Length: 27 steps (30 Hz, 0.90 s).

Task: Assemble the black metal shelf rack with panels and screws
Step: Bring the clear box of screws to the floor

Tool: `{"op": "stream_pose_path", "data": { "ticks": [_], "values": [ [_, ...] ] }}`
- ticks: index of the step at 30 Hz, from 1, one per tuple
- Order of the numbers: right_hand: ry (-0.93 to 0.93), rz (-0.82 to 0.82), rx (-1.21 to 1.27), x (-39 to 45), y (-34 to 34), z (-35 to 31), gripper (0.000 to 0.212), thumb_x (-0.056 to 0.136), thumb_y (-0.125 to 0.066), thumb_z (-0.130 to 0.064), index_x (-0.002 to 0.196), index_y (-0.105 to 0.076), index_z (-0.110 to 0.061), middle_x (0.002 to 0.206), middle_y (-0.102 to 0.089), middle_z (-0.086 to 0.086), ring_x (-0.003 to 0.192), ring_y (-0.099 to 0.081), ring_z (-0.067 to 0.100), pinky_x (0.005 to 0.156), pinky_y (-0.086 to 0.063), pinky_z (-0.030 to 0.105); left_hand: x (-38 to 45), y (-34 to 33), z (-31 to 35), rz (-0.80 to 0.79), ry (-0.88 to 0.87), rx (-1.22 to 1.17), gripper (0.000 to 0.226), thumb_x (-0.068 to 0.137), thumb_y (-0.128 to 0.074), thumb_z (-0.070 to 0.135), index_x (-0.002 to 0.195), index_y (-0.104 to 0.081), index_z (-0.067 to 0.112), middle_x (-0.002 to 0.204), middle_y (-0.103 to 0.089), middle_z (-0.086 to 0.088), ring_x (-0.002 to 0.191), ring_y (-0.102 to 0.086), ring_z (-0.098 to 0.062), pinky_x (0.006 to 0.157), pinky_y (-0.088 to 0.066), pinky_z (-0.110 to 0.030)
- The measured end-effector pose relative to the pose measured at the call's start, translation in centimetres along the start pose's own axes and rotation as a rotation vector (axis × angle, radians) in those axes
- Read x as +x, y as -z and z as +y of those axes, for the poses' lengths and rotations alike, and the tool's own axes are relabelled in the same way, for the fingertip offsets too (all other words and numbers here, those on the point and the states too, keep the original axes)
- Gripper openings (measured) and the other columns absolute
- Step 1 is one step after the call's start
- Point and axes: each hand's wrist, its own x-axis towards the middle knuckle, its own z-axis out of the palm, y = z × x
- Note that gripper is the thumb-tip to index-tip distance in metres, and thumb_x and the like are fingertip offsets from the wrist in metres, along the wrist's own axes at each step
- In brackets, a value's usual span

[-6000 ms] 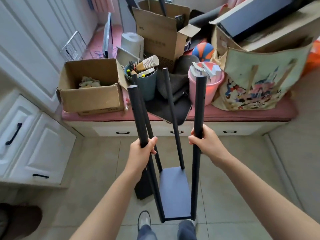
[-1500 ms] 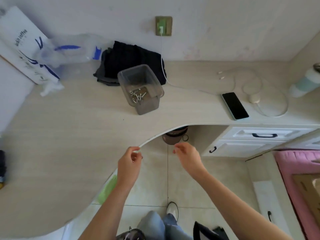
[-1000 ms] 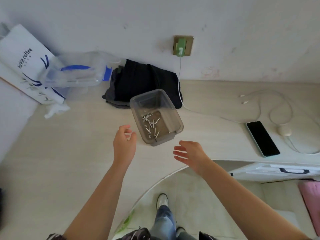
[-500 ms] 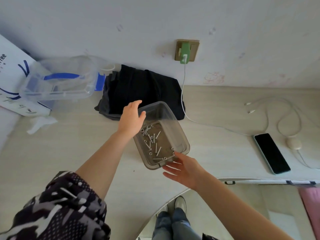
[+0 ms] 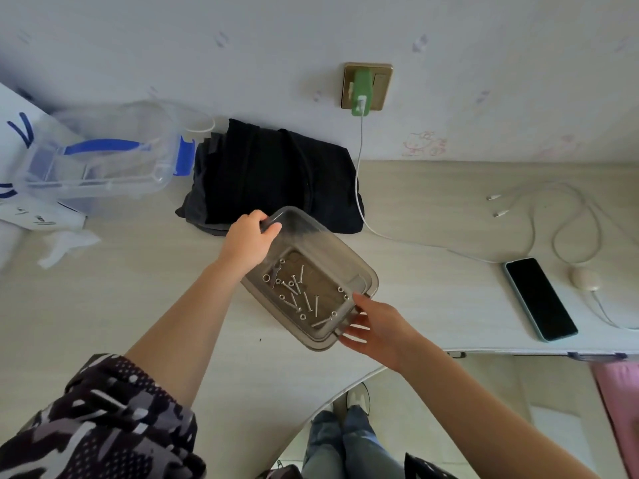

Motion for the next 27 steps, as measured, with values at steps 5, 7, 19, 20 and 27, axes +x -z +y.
{"op": "stream_pose_path", "data": {
  "ticks": [5, 7, 19, 20, 27],
  "values": [
    [0.055, 0.055, 0.028, -0.1, 0.0, -0.2, 0.026, 0.099, -0.058, -0.026, 0.099, -0.063, -0.001, 0.081, -0.056, 0.012, 0.073, -0.059, 0.025, 0.075, -0.059, 0.041, -1.9, -0.3, -2.0, 0.037, 0.065, -0.113, 0.025, 0.100, -0.057, 0.034, 0.090, -0.058, 0.011, 0.081, -0.057, -0.003, 0.073, -0.054, -0.020, 0.057, -0.037, -0.028],
    [0.105, 0.083, 0.033, -0.1, 0.0, -0.1, 0.025, 0.100, -0.057, -0.024, 0.101, -0.062, 0.000, 0.084, -0.058, 0.012, 0.077, -0.060, 0.026, 0.085, -0.057, 0.044, -2.6, -0.4, -2.5, 0.058, 0.093, -0.191, 0.023, 0.100, -0.058, 0.034, 0.093, -0.060, 0.012, 0.078, -0.057, 0.001, 0.070, -0.054, -0.015, 0.056, -0.038, -0.025],
    [0.338, 0.251, 0.058, -2.1, 2.9, 1.6, 0.015, 0.098, -0.059, -0.016, 0.095, -0.059, -0.001, 0.074, -0.046, 0.007, 0.065, -0.046, 0.020, 0.059, -0.047, 0.033, -7.5, -1.7, -1.5, 0.142, 0.066, -0.571, 0.012, 0.092, -0.069, 0.026, 0.082, -0.067, 0.020, 0.073, -0.062, 0.002, 0.064, -0.055, -0.008, 0.058, -0.046, -0.018],
    [0.350, 0.265, 0.063, -2.4, 3.4, 1.8, 0.015, 0.098, -0.060, -0.016, 0.092, -0.058, -0.003, 0.071, -0.046, 0.006, 0.063, -0.045, 0.019, 0.056, -0.045, 0.032, -8.0, -2.0, -1.2, 0.139, 0.064, -0.592, 0.011, 0.092, -0.069, 0.026, 0.083, -0.067, 0.019, 0.073, -0.062, 0.002, 0.062, -0.054, -0.006, 0.054, -0.045, -0.014],
    [0.417, 0.312, 0.162, -5.4, 8.0, 3.6, 0.019, 0.094, -0.065, -0.016, 0.078, -0.057, -0.007, 0.056, -0.052, -0.001, 0.055, -0.050, 0.015, 0.056, -0.045, 0.029, -12.4, -5.1, 1.6, 0.105, 0.092, -0.723, 0.009, 0.092, -0.071, 0.024, 0.085, -0.068, 0.019, 0.077, -0.061, -0.002, 0.064, -0.055, -0.008, 0.054, -0.046, -0.013]
  ]
}}
